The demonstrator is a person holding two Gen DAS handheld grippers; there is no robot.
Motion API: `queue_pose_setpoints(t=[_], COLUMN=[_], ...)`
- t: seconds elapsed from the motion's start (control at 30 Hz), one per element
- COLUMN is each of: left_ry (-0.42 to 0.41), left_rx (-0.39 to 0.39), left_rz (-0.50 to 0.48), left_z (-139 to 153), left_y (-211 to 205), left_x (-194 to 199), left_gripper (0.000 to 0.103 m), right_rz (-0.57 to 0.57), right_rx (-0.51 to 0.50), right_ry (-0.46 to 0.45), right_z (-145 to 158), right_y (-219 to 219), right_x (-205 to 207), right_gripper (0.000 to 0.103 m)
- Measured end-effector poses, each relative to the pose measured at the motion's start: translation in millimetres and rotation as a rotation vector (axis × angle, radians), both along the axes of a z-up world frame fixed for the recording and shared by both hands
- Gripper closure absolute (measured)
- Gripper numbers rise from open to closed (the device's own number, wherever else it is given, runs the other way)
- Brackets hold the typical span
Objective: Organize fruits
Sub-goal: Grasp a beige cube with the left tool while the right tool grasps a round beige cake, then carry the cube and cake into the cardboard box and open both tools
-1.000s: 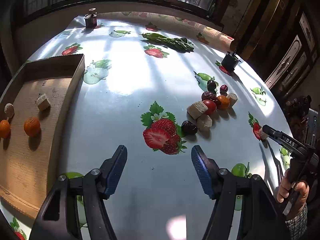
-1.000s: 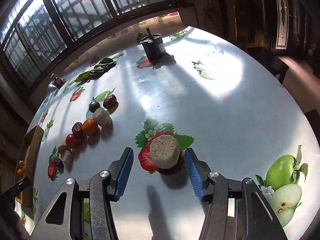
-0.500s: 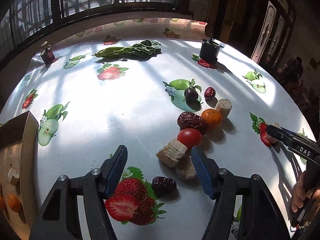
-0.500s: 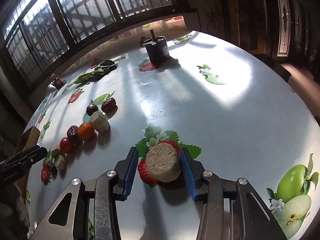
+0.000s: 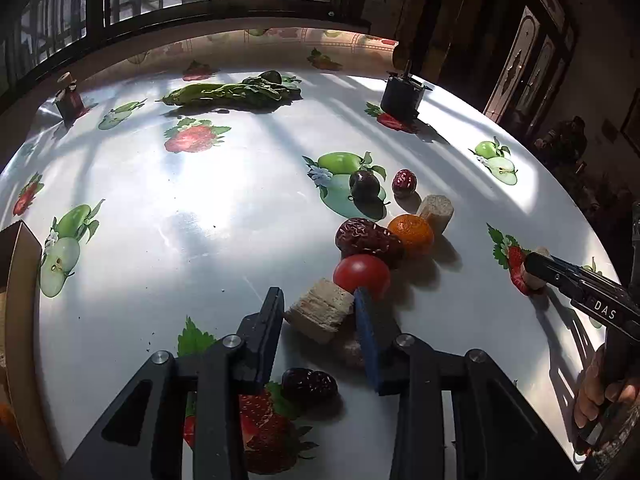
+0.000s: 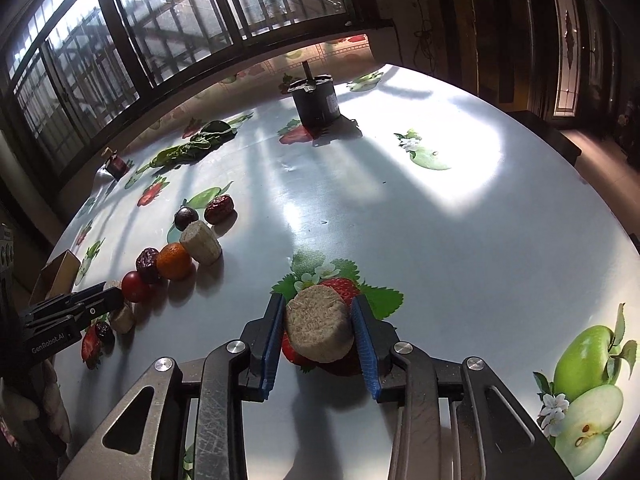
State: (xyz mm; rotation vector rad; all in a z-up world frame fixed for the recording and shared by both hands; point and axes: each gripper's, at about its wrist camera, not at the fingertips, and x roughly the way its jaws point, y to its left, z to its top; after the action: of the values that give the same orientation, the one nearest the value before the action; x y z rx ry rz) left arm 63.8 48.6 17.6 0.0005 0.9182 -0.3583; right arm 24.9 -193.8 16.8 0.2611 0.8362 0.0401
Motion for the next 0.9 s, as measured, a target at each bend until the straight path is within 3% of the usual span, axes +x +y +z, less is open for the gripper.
queue_pose_setpoints(t=[0.23,0.43,0.53,0.7,0.9], left_ry=[-0.014,-0.091,-0.110,-0.121,-0.130], left_rx=[-0.028,-0.077,-0.140,-0.223,-0.215], left_rz=[0.052,0.102,0.149,0.347,0.648], left_z=[15,54,65,63,49], left_y=[11,43,74,153,254], left_x=[-14,-58,-83,-121,-161], left_gripper=[0.070,0.070,0.070,0.070,0.070], right_rz=[-0.008,-0.018,-0.004,0.083,0.267], right_rx=[-0.011,-0.009,0.007,0.042,0.076], right_ry=[-0.014,-0.058,-0.074,-0.086,-0.078], right_z=[1,15,28,49,59], right_y=[1,0,6,40,125], right_x=[-1,-10,-19,-32,-36], right_gripper=[0.067,0.067,0.067,0.067,0.067])
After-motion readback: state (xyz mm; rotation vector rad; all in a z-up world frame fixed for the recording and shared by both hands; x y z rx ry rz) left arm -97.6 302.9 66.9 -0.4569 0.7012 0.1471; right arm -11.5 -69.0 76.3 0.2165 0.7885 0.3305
